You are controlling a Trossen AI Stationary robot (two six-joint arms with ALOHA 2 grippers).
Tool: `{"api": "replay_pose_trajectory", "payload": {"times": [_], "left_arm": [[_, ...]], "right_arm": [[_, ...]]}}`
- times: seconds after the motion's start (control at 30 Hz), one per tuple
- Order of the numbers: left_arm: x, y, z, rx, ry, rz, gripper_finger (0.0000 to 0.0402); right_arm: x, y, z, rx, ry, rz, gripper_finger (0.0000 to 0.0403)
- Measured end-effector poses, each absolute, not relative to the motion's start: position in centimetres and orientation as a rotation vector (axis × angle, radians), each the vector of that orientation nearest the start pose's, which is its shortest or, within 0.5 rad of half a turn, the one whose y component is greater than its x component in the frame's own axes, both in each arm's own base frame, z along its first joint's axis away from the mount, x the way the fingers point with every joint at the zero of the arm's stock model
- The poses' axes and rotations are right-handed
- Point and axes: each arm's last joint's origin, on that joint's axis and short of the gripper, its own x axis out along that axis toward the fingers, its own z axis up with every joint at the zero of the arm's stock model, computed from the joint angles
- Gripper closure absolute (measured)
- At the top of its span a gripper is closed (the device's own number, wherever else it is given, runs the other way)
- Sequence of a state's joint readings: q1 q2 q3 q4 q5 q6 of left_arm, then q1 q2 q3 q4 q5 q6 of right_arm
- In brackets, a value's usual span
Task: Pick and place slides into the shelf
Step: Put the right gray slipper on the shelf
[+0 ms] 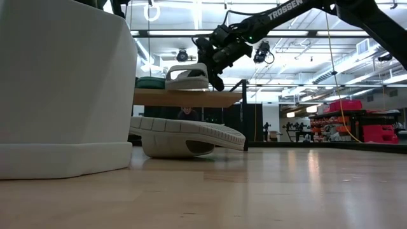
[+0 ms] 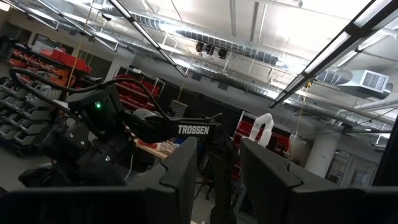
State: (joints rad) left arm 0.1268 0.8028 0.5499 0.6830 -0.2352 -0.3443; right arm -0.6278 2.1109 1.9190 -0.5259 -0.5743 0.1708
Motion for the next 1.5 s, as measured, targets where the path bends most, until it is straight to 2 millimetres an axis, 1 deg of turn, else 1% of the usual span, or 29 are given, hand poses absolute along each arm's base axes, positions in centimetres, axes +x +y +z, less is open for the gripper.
{"api": "replay_pose_trajectory", "payload": {"times": [0.3,0.63,0.87,1.03,1.3,1.5], "left_arm": [[17.37,2.90,33.02,-0.359,-0.489,0.279,0.0280],[17.37,2.90,33.02,-0.359,-0.489,0.279,0.0271],[17.37,2.90,33.02,-0.359,-0.489,0.279,0.0279],[17.37,2.90,33.02,-0.359,-0.489,0.279,0.0278],[17.37,2.90,33.03,-0.359,-0.490,0.278,0.0275],[17.37,2.89,33.02,-0.360,-0.490,0.278,0.0280]], "right_arm": [[39.77,-26.51,28.09,0.459,0.604,-0.128,0.0237],[39.91,-26.33,27.96,0.386,0.628,-0.168,0.0191],[39.98,-26.31,27.89,0.332,0.643,-0.204,0.0162],[40.00,-26.31,27.84,0.279,0.657,-0.221,0.0151],[40.00,-26.31,27.79,0.236,0.667,-0.227,0.0149],[40.42,-25.76,27.82,0.126,0.678,-0.200,0.0139]]}}
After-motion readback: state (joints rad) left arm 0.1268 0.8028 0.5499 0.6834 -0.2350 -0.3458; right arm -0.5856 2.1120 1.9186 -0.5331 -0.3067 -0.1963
